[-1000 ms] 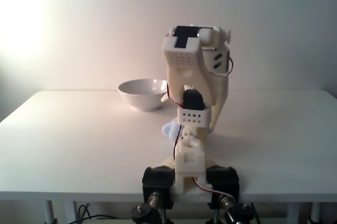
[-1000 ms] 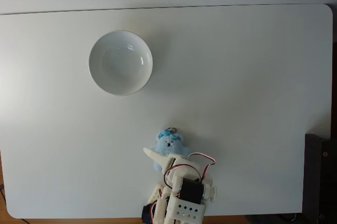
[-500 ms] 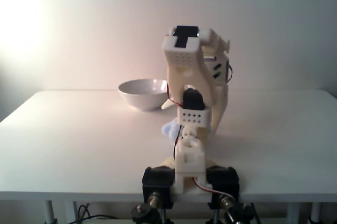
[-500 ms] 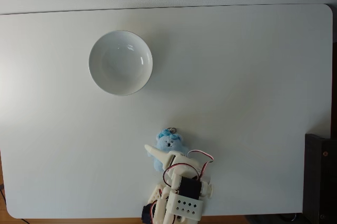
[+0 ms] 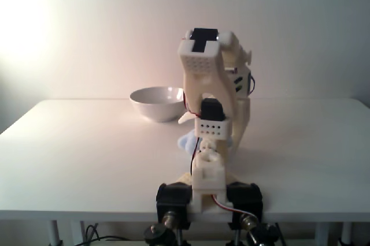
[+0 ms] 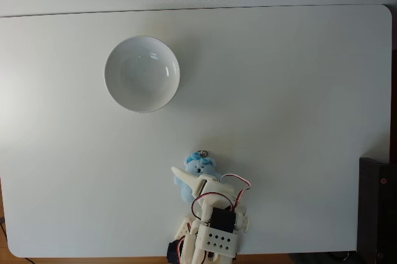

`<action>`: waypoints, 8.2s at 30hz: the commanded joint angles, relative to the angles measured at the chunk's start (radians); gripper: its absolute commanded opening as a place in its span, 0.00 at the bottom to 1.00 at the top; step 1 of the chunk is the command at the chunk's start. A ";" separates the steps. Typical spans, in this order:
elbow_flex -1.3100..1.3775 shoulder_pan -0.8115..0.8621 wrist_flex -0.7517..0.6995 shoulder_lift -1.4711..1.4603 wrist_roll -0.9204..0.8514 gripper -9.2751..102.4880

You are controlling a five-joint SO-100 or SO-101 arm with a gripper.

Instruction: Grasp a skyblue doll and put it into the bowl.

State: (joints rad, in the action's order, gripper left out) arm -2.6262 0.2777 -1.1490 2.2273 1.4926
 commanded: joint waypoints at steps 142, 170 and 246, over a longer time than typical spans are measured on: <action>1.684 -0.480 -0.202 -0.910 -0.002 0.09; 2.201 -0.581 -0.198 -1.384 -0.086 0.09; 2.622 -0.370 -0.253 -1.451 -0.072 0.69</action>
State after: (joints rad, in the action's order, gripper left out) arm -0.0660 -0.1120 -1.3775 0.7240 1.4143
